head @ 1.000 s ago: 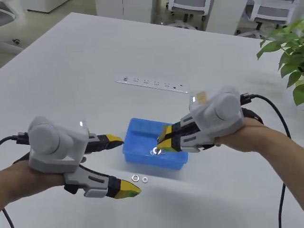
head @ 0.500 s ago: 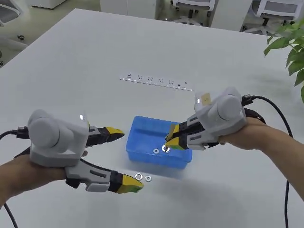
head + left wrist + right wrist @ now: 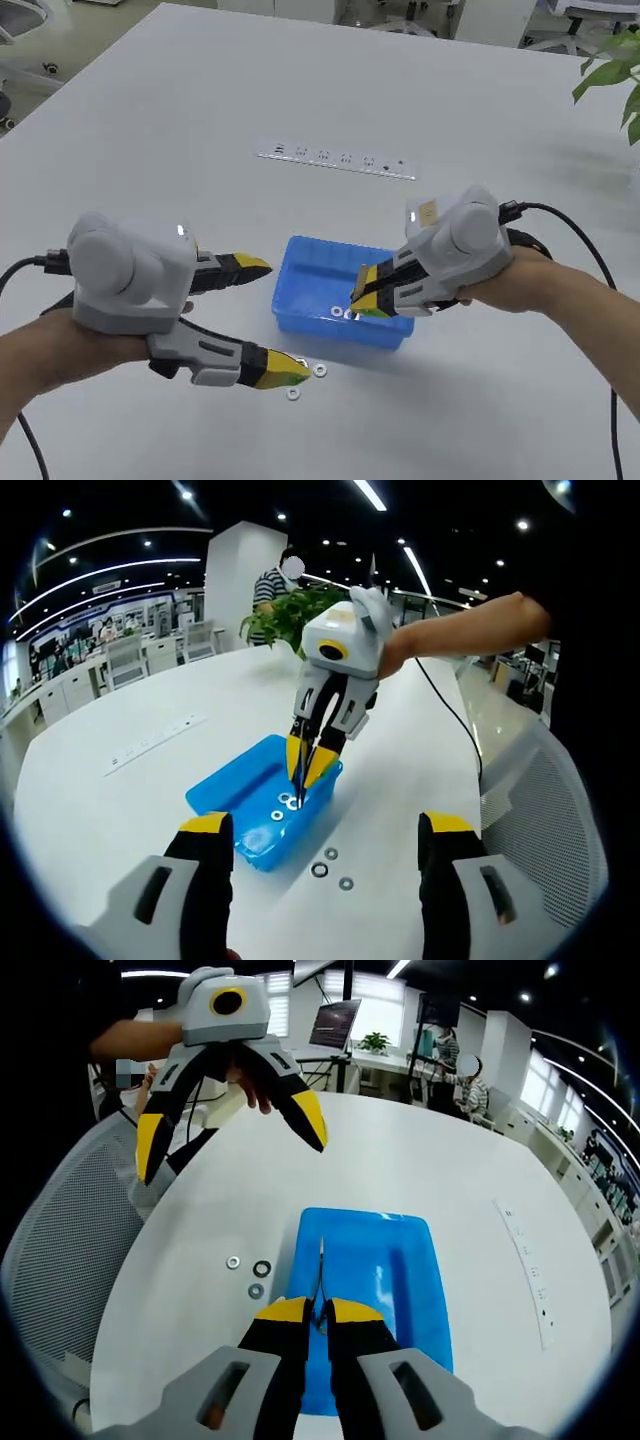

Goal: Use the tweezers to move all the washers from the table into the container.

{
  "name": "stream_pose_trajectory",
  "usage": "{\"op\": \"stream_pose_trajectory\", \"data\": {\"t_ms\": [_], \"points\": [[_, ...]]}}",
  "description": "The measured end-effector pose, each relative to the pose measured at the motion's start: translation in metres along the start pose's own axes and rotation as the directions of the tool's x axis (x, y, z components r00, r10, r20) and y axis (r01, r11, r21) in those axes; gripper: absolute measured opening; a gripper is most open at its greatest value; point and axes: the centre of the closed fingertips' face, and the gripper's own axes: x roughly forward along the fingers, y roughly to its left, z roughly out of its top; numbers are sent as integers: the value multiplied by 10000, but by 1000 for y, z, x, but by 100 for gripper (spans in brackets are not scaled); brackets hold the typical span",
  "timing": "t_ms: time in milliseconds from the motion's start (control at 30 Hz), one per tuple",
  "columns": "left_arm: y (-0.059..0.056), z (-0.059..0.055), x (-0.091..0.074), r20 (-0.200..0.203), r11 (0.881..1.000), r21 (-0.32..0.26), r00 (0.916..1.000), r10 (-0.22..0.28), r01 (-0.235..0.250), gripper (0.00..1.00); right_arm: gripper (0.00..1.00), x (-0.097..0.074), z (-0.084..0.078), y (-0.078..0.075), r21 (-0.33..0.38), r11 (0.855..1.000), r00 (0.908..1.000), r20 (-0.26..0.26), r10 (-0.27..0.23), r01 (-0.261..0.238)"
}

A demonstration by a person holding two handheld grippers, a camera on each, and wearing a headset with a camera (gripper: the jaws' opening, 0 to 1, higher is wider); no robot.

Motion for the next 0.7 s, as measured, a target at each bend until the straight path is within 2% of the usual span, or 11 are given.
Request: {"op": "stream_pose_trajectory", "data": {"t_ms": [300,700], "points": [[2,7,13,-148,9989,170,9989,-441,444,58,7,4,-7,-1,108,9999,9999,-59,106,-105],[15,26,35,-254,9945,839,9978,-605,624,30,7,6,-9,-2,262,9995,9998,-10,182,-182]]}}
